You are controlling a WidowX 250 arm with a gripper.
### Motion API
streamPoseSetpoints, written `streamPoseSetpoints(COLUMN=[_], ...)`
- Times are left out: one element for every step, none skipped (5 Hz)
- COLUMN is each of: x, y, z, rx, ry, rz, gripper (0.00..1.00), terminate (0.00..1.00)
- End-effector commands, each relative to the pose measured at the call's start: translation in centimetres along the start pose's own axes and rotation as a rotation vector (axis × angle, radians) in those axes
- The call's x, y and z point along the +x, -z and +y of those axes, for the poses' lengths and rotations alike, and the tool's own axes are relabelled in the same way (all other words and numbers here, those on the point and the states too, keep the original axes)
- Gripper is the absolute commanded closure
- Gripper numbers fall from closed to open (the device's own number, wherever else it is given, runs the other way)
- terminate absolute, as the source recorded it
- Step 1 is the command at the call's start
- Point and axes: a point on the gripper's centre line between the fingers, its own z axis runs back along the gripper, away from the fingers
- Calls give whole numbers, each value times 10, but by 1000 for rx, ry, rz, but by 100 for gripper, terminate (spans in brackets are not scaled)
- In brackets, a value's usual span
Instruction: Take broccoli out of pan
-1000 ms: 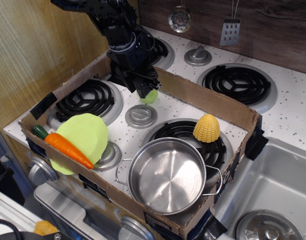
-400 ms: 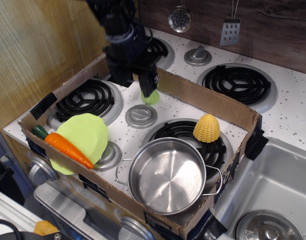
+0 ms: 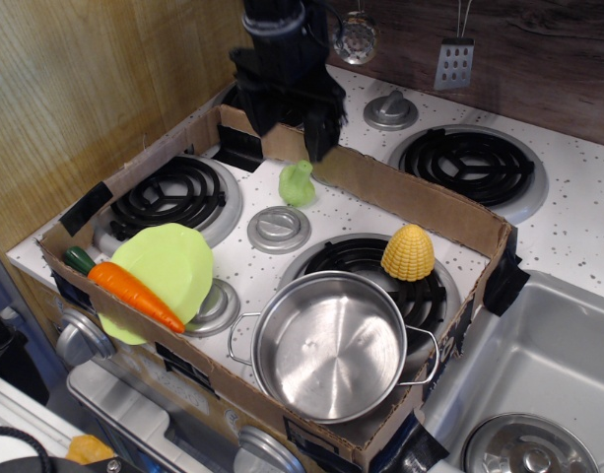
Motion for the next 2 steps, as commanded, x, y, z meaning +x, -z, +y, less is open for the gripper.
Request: streamPoseSetpoints(x=[21,21], y=[-39,-39], z=[-16,-16], rx=[-6,-6], ry=[-14,-14], rz=[-92,-92], gripper=[0,0], terminate=[0,100])
